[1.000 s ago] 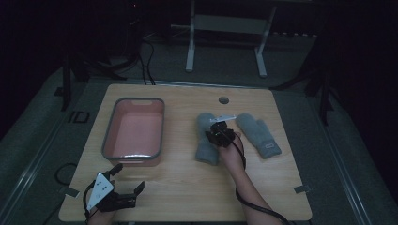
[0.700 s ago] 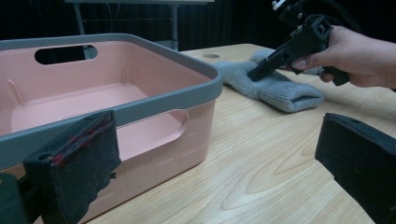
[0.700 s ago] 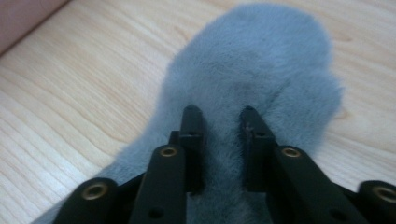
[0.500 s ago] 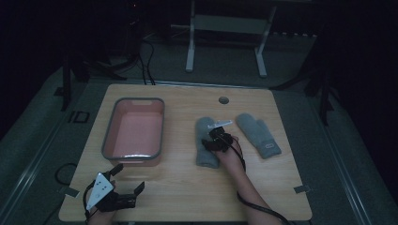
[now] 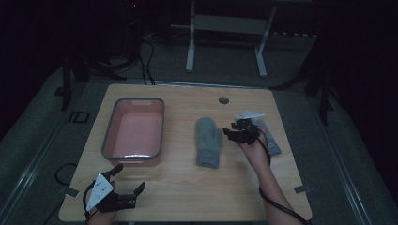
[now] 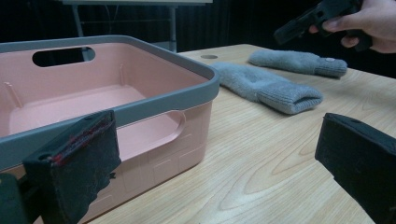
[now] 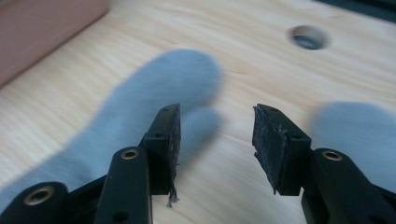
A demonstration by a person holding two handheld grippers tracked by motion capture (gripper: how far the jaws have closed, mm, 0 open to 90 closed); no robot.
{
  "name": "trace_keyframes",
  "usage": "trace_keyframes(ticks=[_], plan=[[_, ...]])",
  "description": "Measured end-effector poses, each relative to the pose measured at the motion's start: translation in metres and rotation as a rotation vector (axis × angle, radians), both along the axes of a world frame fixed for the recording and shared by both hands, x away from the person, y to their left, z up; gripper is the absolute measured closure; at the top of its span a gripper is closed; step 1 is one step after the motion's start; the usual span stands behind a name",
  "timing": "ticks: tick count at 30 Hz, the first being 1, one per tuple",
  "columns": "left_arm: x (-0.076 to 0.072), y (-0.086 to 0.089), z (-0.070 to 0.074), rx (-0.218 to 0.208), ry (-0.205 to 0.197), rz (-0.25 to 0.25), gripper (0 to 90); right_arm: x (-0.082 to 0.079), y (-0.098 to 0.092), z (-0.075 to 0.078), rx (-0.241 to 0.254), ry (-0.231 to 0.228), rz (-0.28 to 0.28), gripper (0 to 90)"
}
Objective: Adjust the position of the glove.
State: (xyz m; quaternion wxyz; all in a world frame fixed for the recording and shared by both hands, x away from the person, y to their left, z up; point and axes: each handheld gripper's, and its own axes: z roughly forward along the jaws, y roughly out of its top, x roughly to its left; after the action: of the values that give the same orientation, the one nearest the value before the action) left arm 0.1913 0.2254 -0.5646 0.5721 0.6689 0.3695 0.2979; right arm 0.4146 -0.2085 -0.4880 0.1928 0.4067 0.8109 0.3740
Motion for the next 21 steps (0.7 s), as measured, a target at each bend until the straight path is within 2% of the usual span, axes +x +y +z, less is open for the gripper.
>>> trace_keyframes(ticks=[2, 5, 6, 8, 11, 12, 13, 15, 21], plan=[[0.000, 0.000, 0.000, 0.001, 0.003, -0.001, 0.3, 0.002, -0.018, 0.003, -0.014, -0.015, -0.028, 49.9], [0.001, -0.001, -0.001, 0.005, 0.006, -0.003, 0.3, 0.006, -0.044, 0.002, -0.034, -0.008, -0.070, 48.9], [0.001, -0.001, -0.001, 0.005, 0.006, -0.003, 0.3, 0.006, -0.044, 0.002, -0.034, -0.008, -0.070, 48.9], [0.002, -0.001, -0.001, 0.009, 0.007, -0.004, 0.3, 0.009, -0.067, -0.002, -0.046, 0.006, -0.104, 48.7], [0.002, -0.001, -0.002, 0.007, 0.011, -0.003, 0.3, 0.011, -0.083, -0.008, -0.059, 0.006, -0.118, 48.7], [0.002, -0.001, -0.002, 0.007, 0.011, -0.003, 0.3, 0.011, -0.083, -0.008, -0.059, 0.006, -0.118, 48.7], [0.002, -0.002, -0.002, 0.008, 0.012, -0.003, 0.3, 0.012, -0.093, -0.014, -0.077, 0.008, -0.130, 50.3], [0.002, -0.002, -0.002, 0.017, 0.013, -0.001, 0.3, 0.012, -0.098, -0.019, -0.082, 0.009, -0.120, 50.8], [0.003, -0.003, -0.002, 0.010, 0.012, -0.005, 0.3, 0.018, -0.111, -0.041, -0.101, 0.062, -0.117, 51.4]])
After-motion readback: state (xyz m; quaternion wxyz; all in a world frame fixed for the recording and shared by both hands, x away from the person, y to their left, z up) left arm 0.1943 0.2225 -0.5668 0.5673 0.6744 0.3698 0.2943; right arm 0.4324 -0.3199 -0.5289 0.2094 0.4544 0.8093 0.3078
